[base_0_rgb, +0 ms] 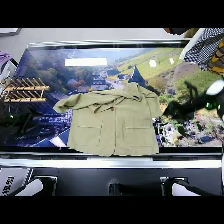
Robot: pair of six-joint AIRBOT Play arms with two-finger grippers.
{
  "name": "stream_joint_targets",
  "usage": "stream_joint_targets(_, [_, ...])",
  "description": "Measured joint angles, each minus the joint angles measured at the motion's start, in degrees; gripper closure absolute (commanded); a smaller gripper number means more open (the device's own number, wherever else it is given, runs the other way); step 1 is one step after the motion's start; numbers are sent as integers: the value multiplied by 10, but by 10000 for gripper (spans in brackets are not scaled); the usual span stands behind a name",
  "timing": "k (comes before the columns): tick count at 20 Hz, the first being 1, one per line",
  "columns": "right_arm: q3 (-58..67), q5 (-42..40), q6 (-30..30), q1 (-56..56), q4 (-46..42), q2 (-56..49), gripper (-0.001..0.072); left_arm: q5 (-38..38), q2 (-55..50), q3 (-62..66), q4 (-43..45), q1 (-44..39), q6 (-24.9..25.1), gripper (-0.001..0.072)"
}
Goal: Fold the clothes and pants, and hang the long-sleeved shirts on hangers.
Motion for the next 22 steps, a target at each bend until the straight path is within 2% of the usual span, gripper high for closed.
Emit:
stream_joint_targets(5, [-184,-41,-23,-9,11,57,167,-2,18,-62,0,-27,18,98])
stream_joint_targets(10, [-268,-96,-42,-10,37,69,170,-4,21,-77,1,-59,29,98])
stream_joint_targets(12, [-290,-110,-48,-10,55,70,193,-4,21,-79,1,-72,30,97])
stream_joint_targets(14, [-308,-122,-55,-10,80,71,339,-4,21,-80,1,-84,31,97])
stream_joint_targets(15, [-317,-131,-57,-10,88,71,474,-4,21,-81,1,-90,31,97])
stream_joint_targets(16, [-324,-140,-59,-10,93,71,650,-4,21,-82,1,-95,31,96])
stream_joint_targets(17, [-329,-148,-63,-10,94,70,678,-4,21,-84,1,-100,32,97])
stream_joint_targets(22, [-340,-160,-74,-10,132,73,678,-2,21,-124,1,-122,32,97])
